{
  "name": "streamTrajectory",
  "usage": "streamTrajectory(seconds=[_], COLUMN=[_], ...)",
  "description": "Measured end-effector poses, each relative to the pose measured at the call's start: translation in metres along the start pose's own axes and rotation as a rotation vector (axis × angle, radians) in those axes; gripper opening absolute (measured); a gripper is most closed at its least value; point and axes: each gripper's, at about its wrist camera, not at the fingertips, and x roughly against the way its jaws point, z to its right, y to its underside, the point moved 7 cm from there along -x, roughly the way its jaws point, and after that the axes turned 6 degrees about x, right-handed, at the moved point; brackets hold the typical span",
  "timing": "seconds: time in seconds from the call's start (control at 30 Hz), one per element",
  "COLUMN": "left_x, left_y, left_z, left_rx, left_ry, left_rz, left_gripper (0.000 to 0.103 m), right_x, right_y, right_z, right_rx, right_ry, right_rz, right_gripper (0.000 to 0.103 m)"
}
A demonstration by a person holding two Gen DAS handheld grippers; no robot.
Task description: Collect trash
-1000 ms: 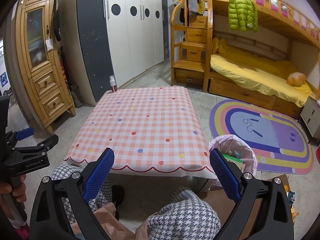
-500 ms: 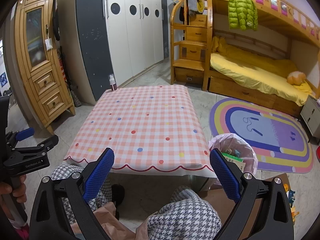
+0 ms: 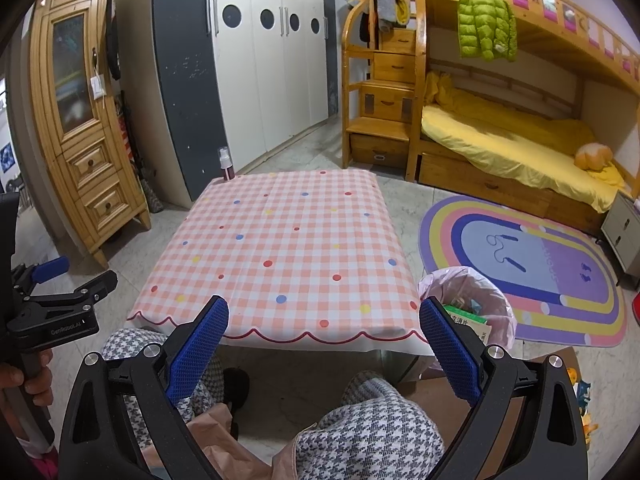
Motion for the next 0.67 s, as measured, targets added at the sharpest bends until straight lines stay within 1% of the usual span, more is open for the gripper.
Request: streamTrajectory(seconds=[0.27, 0.47, 0.5, 0.57, 0.63, 0.67], left_x=[-0.004, -0.004, -0.005, -0.01, -0.015, -0.019], left_y=[0.0, -0.004, -0.005, -0.005, -0.004, -0.002], left_z=[0.003, 0.01, 0.011, 0.016, 0.021, 0.024], left_rx=[0.005, -0.013, -0.016, -0.022, -0.024, -0.025], left_ry=[0.003, 0.026, 0.032, 0.042, 0.052, 0.061], left_rz=[-0.01, 0.011, 0.009, 0.0, -0.011, -0.018], left_gripper=[0.096, 0.096, 0.096, 0.096, 0.096, 0.096], right_x=[-0.001, -0.002, -0.003, -0.002, -0.002, -0.002], right_y=[0.003, 0.005, 0.004, 0.004, 0.01, 0.013], right_z=[0.001, 0.012, 0.016, 0.034, 0.061, 0.072], right_rx=[-0.01, -0.042, -0.046, -0.059, -0.088, -0.102], right_ry=[-0.003, 0.002, 0.015, 0.076, 0.147, 0.167], right_rz=[-0.007, 0.006, 0.008, 0.021, 0.026, 0.03], right_gripper=[0.095, 0.095, 0.095, 0.095, 0.095, 0.096])
